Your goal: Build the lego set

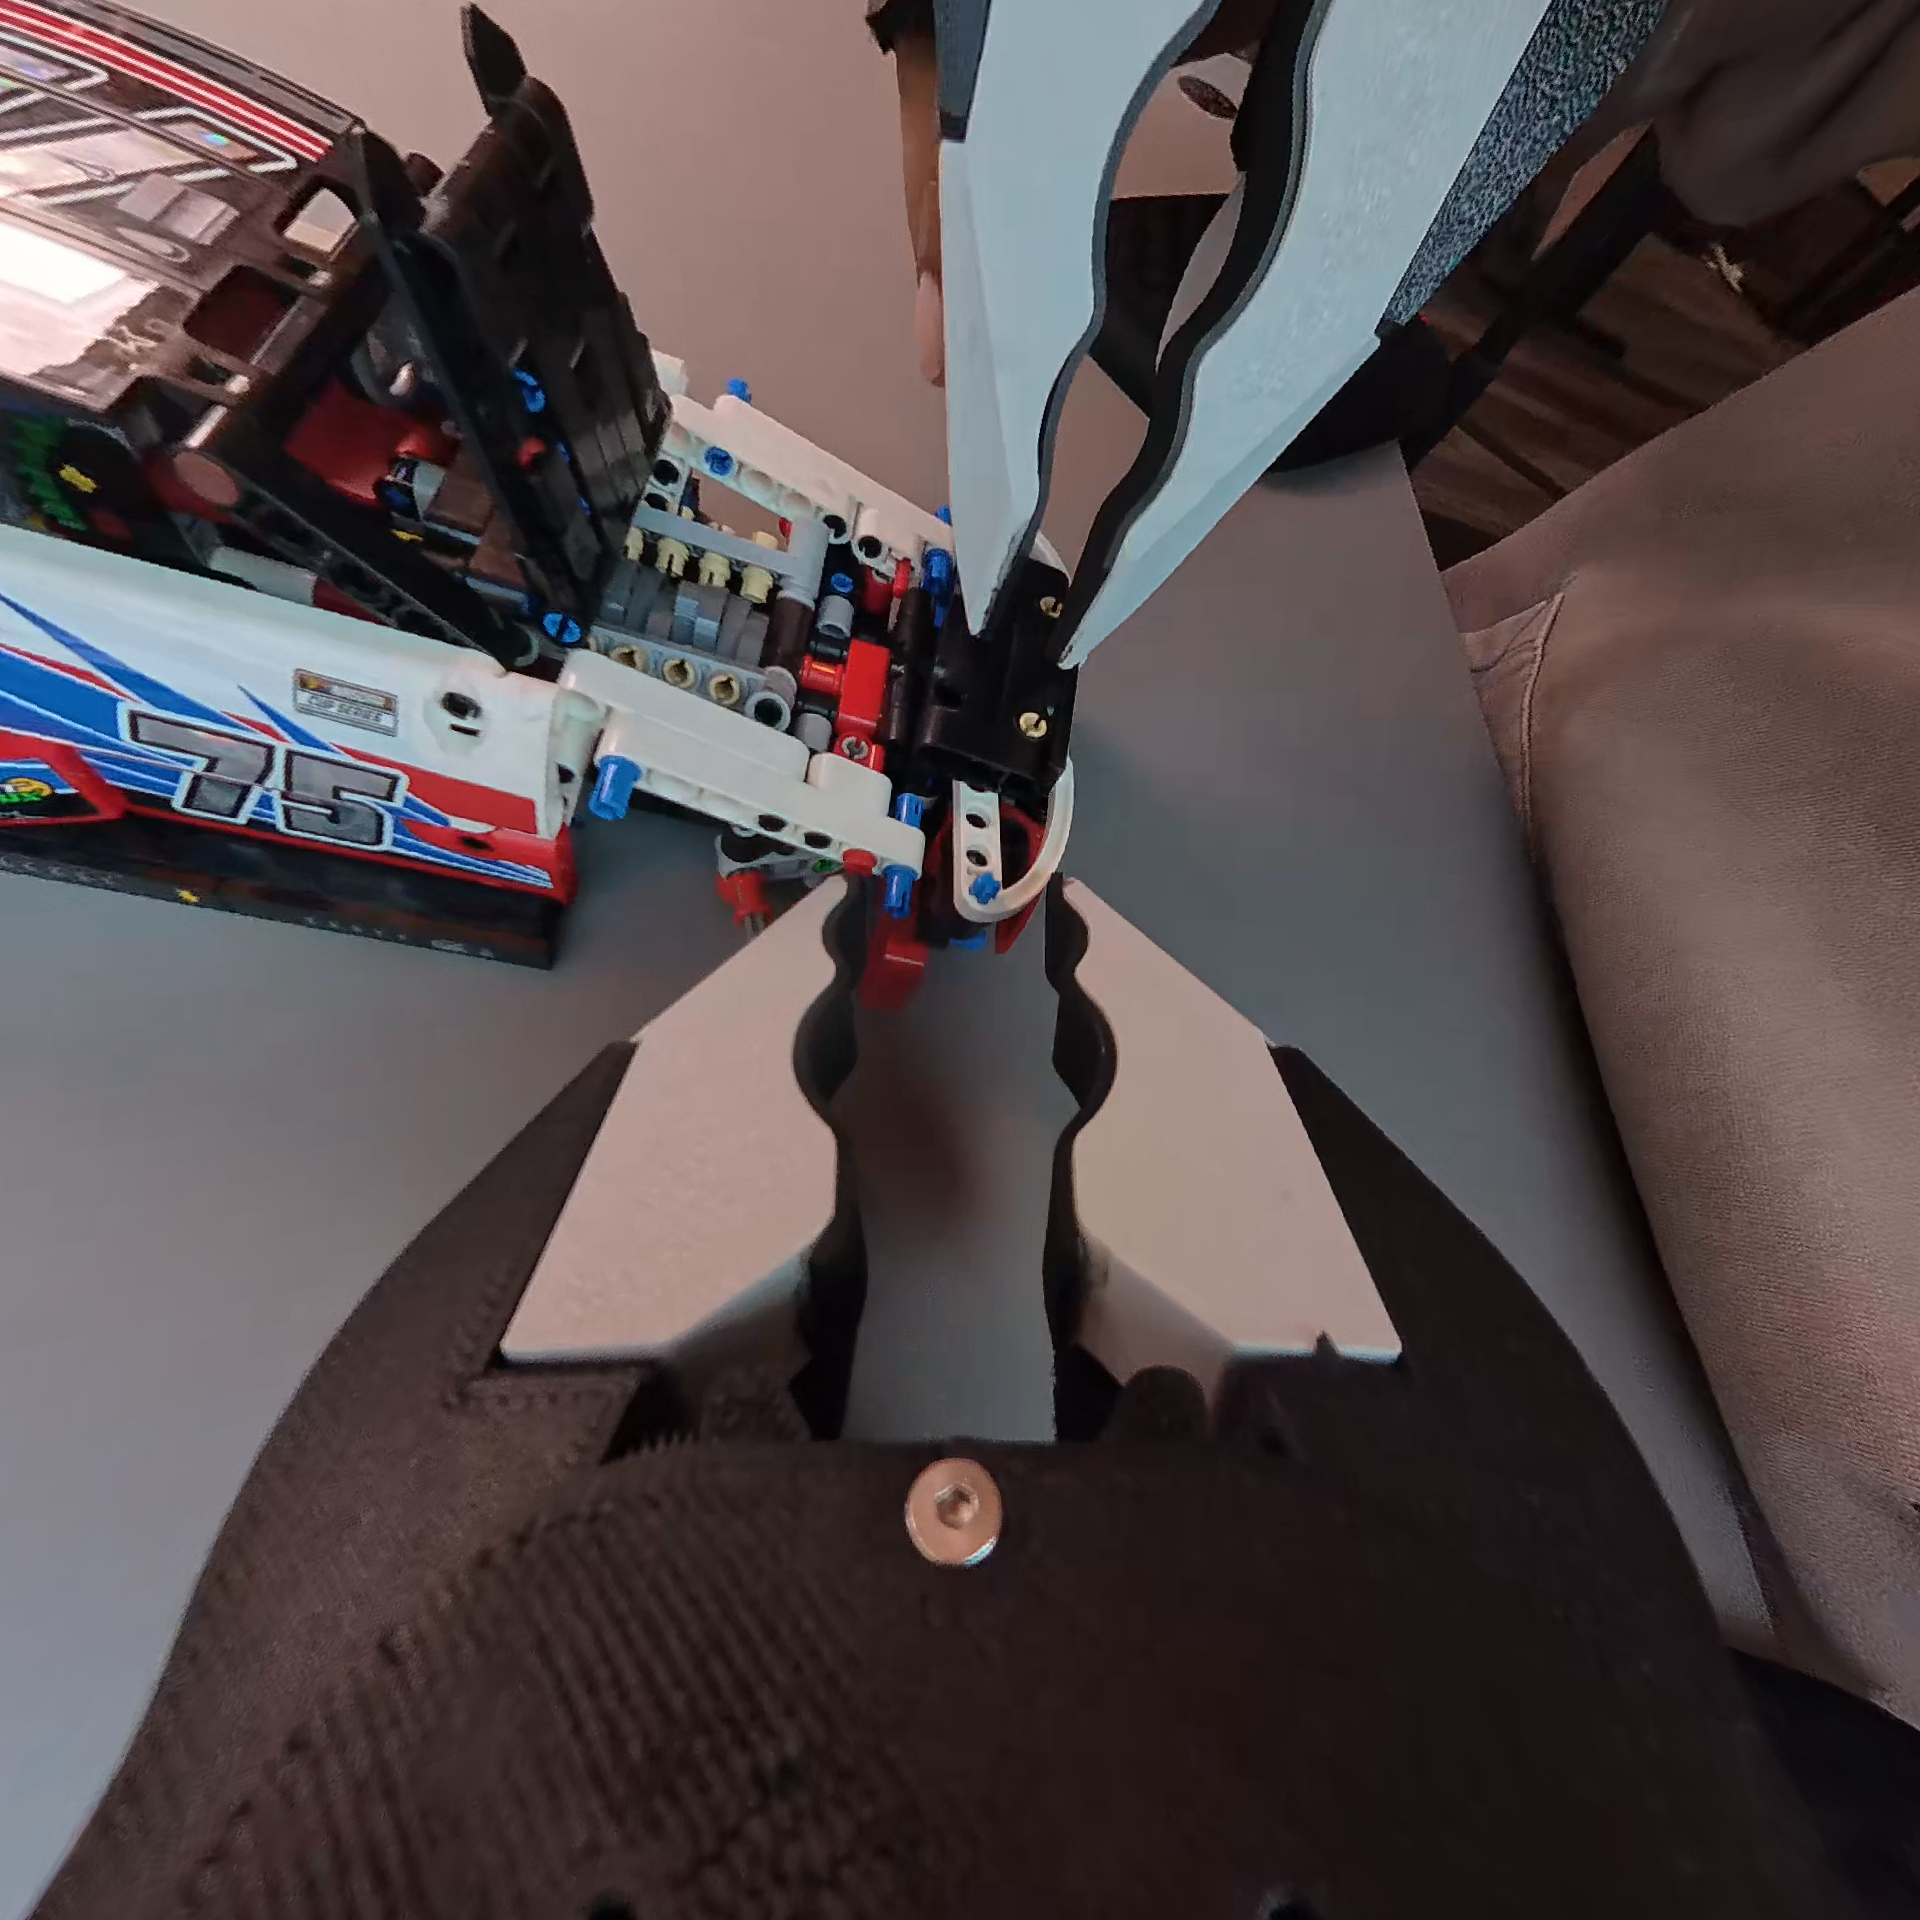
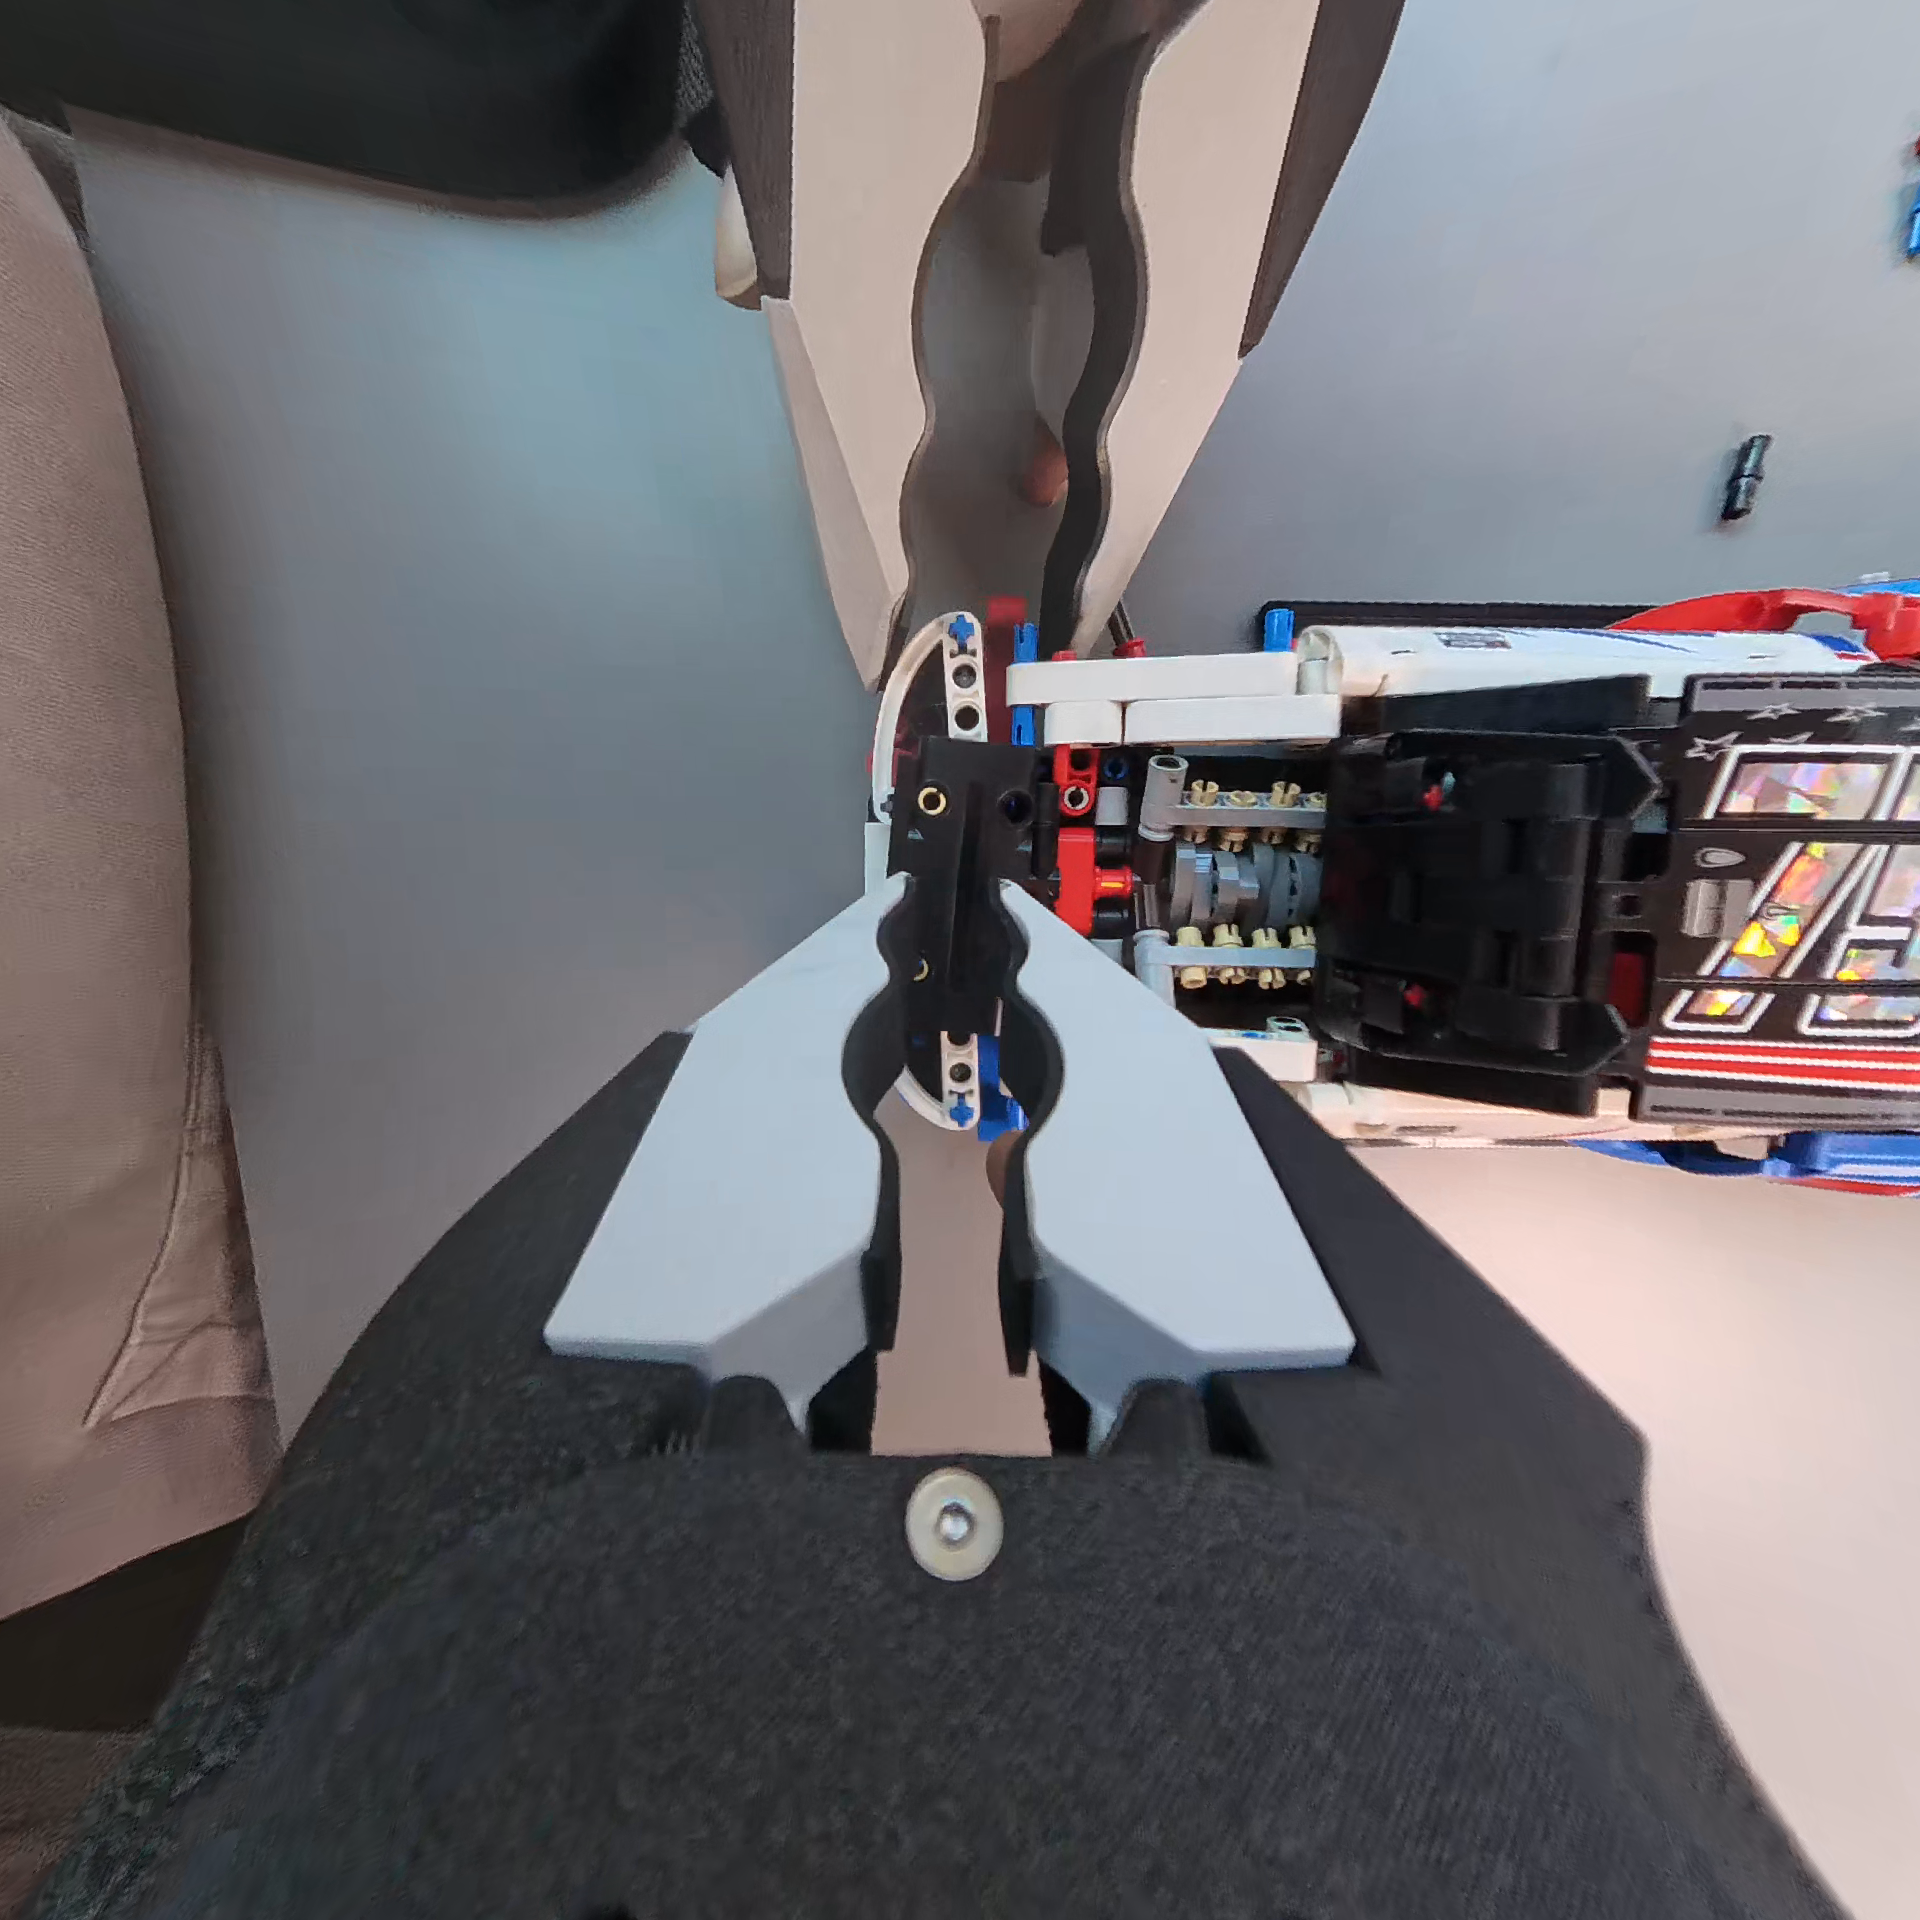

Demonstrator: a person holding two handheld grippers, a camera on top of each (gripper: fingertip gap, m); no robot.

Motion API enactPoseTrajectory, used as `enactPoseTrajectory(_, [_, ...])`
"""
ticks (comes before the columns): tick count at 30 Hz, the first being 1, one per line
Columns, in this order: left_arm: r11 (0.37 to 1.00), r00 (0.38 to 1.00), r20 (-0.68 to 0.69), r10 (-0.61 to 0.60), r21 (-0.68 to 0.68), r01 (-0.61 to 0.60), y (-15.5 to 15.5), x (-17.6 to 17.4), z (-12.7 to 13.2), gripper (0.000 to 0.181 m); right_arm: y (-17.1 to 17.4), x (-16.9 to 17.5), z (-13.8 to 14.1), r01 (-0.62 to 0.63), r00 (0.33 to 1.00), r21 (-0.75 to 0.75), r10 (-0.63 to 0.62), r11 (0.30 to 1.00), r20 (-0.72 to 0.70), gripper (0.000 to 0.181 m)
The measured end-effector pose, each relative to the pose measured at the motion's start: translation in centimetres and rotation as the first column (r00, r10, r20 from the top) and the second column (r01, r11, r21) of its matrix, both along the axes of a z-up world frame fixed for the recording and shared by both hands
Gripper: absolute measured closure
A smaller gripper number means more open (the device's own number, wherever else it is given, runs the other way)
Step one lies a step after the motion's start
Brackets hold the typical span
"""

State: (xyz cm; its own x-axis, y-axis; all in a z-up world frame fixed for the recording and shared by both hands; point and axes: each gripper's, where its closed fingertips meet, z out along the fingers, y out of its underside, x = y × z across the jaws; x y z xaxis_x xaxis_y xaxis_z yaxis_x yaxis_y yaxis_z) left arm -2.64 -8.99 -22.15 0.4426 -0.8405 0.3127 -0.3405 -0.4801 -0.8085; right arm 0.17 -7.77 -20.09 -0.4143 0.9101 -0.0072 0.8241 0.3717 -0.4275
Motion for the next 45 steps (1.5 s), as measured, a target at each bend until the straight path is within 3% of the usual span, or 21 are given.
enactPoseTrajectory(12, [0.999, 0.999, 0.053, -0.009, -0.052, 0.011, -0.2, -0.3, 0.3, 0.155, 0.0, -0.1, -0.1, -0.063, 0.995, 0.075, 0.057, 0.995, 0.083, 0.177])
enactPoseTrajectory(20, [0.991, 0.993, 0.119, 0.001, -0.132, 0.015, -0.2, -0.8, 0.6, 0.155, -0.2, -0.1, 0.4, -0.024, 0.998, 0.074, 0.021, 0.997, 0.054, 0.161])
enactPoseTrajectory(34, [0.998, 0.997, 0.077, -0.023, -0.065, 0.028, -0.3, -2.0, 0.6, 0.158, 0.1, -0.3, -0.7, -0.094, 0.990, 0.114, 0.081, 0.989, 0.119, 0.156])
enactPoseTrajectory(45, [0.999, 0.997, 0.068, 0.030, -0.039, -0.027, 0.7, -3.8, 0.7, 0.162, 0.3, -0.3, -0.2, -0.062, 0.994, 0.092, 0.052, 0.994, 0.100, 0.154])
